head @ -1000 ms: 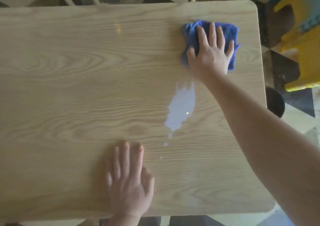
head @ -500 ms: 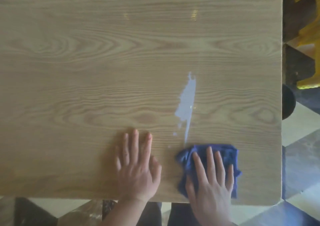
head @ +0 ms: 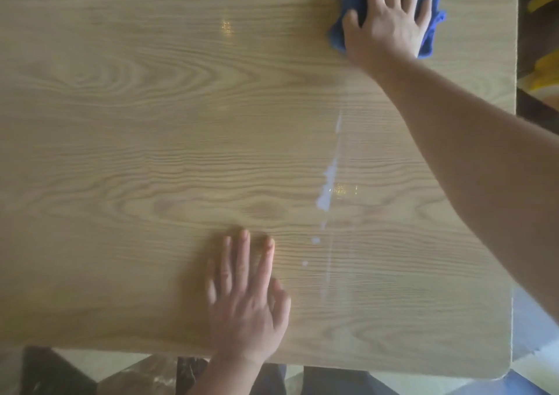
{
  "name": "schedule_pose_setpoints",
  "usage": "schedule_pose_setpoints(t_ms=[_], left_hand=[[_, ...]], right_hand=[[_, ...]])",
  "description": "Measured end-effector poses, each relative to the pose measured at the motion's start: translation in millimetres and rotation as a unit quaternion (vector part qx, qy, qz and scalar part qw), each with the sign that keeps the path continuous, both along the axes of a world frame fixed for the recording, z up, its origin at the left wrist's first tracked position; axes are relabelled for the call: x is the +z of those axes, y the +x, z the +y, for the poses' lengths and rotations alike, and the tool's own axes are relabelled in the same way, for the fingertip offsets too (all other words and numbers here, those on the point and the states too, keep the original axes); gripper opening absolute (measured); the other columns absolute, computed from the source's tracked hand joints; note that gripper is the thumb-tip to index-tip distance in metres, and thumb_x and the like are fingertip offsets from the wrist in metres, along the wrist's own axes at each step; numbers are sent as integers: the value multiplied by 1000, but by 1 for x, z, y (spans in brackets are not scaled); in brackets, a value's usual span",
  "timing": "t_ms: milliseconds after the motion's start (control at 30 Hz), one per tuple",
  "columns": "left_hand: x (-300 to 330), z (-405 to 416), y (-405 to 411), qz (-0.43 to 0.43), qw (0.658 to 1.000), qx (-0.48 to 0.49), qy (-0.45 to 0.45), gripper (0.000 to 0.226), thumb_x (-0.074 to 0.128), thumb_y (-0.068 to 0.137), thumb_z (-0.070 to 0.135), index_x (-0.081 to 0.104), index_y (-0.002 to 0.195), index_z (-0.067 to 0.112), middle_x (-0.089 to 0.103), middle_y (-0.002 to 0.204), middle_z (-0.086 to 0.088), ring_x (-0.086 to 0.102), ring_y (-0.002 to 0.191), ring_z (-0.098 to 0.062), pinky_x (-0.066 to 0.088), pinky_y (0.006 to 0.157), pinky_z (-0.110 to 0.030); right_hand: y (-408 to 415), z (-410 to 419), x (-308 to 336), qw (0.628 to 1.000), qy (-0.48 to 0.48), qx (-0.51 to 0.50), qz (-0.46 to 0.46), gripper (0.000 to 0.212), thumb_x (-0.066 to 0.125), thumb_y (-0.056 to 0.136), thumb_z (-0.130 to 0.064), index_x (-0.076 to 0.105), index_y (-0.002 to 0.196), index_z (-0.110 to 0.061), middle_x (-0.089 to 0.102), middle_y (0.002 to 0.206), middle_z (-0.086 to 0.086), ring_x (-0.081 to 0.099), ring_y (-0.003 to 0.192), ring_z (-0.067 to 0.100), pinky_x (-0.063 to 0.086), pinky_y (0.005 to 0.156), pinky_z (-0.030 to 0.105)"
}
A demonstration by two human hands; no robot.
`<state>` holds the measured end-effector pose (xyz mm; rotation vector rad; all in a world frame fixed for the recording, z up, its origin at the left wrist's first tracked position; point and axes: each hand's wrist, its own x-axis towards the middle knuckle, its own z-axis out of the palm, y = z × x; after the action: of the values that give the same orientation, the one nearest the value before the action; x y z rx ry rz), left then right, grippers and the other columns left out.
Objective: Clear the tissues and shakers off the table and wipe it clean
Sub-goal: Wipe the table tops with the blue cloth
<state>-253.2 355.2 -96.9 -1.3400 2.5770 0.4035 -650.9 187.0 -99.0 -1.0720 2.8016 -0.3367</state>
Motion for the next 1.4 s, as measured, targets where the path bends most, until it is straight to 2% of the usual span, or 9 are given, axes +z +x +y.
schedule_pose_setpoints(t_ms=[200,467,633,767,867,967,1033,1233,1400], left_hand=[[1,-1,1,5,1000,-1,7,70,41,87,42,24,154,32,12,166,-4,9,153,-29,17,120,-57],[3,-2,-1,-7,1000,-2,7,70,41,87,42,24,154,31,12,165,-4,8,153,-29,17,120,-57],[5,0,-1,-10,1000,-4,5,70,45,87,40,25,154,31,13,165,-5,8,153,-29,17,120,-57],[5,0,-1,0,1000,1,5,71,45,86,40,25,154,31,14,165,-5,10,153,-30,17,120,-57],[5,0,0,4,1000,-1,6,71,45,85,40,28,153,31,15,165,-5,13,152,-30,19,119,-58],[5,0,-1,-5,1000,0,5,70,44,85,42,30,152,29,16,165,-5,14,152,-30,18,119,-56],[5,0,-1,-6,1000,-2,7,70,43,85,42,30,152,29,17,165,-6,13,152,-30,18,120,-57],[5,-1,-1,18,1000,1,-22,70,48,81,39,37,149,28,25,162,-6,22,150,-30,25,117,-58],[3,1,-2,34,998,10,-50,71,54,77,38,43,146,29,32,159,-6,31,147,-31,28,115,-56]], right_hand=[[29,31,2,1000,4,9,-21,65,30,91,-50,28,153,-31,16,166,3,10,153,23,5,122,55],[200,231,15,996,75,50,-10,67,49,89,-43,35,153,-26,22,164,8,16,153,25,12,122,56],[291,324,16,989,126,68,-27,70,55,77,-42,47,145,-30,32,159,7,38,143,28,27,115,59],[288,334,14,987,136,74,-39,68,58,71,-42,55,139,-32,38,156,4,42,140,26,33,111,59],[254,321,17,990,124,61,-29,67,54,75,-44,55,141,-28,37,157,6,42,140,30,27,114,59],[184,280,19,992,104,-24,-67,66,38,89,-48,35,152,-28,19,165,5,15,152,26,9,121,55],[131,238,16,991,76,-89,-62,64,32,94,-49,26,154,-29,12,167,3,6,153,22,5,122,54],[13,85,4,992,10,-126,-8,64,28,96,-54,25,155,-30,13,166,4,8,153,23,4,122,54],[13,-27,1,995,8,-94,-14,64,30,95,-52,27,154,-30,13,167,4,8,153,25,3,121,56]])
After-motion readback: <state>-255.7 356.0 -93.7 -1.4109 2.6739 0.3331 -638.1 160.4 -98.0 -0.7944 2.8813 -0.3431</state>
